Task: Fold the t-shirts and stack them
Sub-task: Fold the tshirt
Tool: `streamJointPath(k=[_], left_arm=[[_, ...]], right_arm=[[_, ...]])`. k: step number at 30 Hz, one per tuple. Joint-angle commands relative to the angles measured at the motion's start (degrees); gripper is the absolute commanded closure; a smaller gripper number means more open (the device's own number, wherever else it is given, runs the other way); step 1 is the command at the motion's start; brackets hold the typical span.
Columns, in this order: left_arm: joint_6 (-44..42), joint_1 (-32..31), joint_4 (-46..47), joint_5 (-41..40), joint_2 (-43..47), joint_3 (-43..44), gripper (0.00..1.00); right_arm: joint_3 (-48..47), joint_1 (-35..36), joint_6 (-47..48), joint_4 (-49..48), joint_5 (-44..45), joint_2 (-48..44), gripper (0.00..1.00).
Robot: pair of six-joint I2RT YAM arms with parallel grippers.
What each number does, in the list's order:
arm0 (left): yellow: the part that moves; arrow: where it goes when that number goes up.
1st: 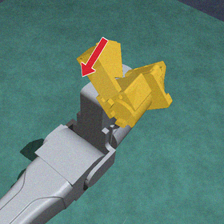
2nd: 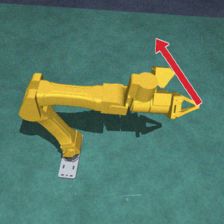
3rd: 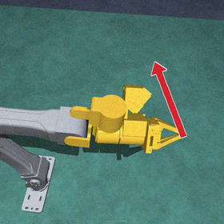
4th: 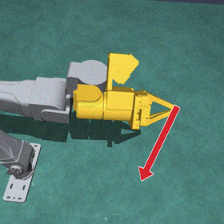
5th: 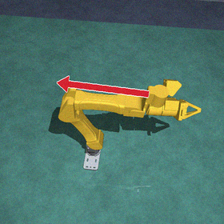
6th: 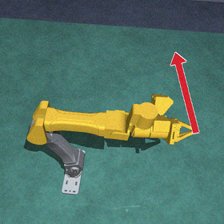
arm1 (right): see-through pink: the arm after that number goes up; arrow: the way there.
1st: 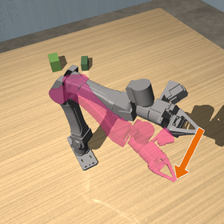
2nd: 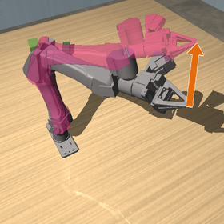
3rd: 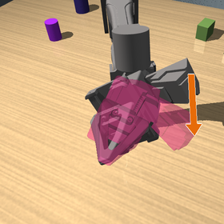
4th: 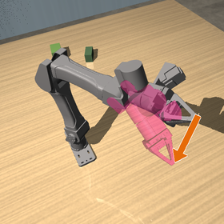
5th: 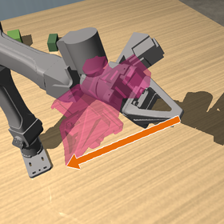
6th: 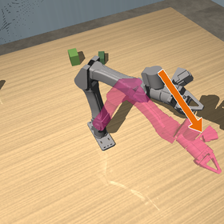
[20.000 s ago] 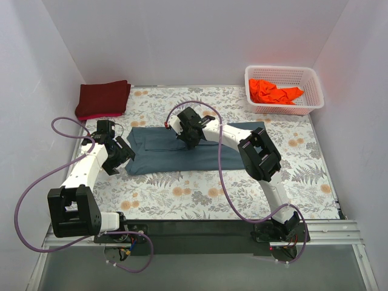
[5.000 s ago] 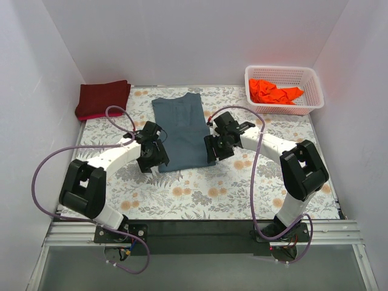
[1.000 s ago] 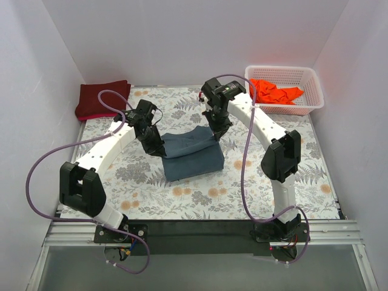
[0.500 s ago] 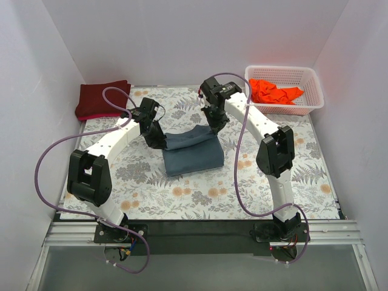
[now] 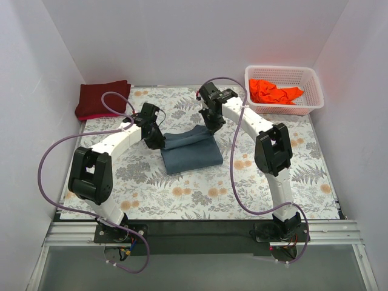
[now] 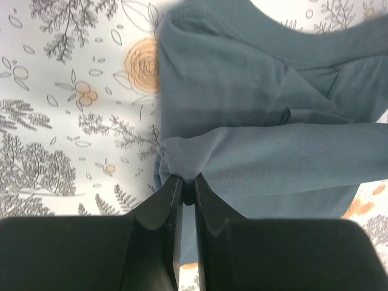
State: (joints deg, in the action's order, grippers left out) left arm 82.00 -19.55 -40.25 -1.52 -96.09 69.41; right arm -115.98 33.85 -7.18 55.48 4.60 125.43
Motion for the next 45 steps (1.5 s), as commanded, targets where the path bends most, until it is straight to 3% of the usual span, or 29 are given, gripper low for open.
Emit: streamJointPath(k=[1, 25, 32, 33, 37, 42, 45], left_arm=[[-0.3, 0.8, 4.6, -4.5, -0.1, -1.4, 1.00], [-1.8, 0.7, 12.5, -10.3, -4.4, -3.2, 1.00], [-6.3, 0.7, 11.3, -12.8, -0.9, -0.7, 0.76], [-6.7, 0.7, 11.2, -13.2, -0.1, -0.5, 0.64], [-8.0, 0.7, 9.8, -12.7, 3.8, 0.0, 0.37], [-8.5, -0.9, 9.8, -7.1, 11.3, -3.1, 0.36], [-9.6, -2.0, 13.6, -0.4, 13.2, -6.4, 0.45]], right_arm=[[2.0, -1.0, 0.3, -5.0, 2.9, -0.2, 0.99], [7.3, -2.4, -2.3, -12.4, 5.7, 0.2, 0.99], [5.6, -2.4, -2.0, -12.4, 5.2, -3.1, 0.76], [5.7, -2.5, -2.0, -12.5, 5.2, -3.6, 0.73], [5.8, -2.4, -2.2, -12.5, 4.0, -6.9, 0.60], [8.6, -2.4, 2.1, -16.1, -6.6, -10.5, 0.59], [14.1, -2.4, 3.0, -22.7, -15.6, -13.2, 0.60]])
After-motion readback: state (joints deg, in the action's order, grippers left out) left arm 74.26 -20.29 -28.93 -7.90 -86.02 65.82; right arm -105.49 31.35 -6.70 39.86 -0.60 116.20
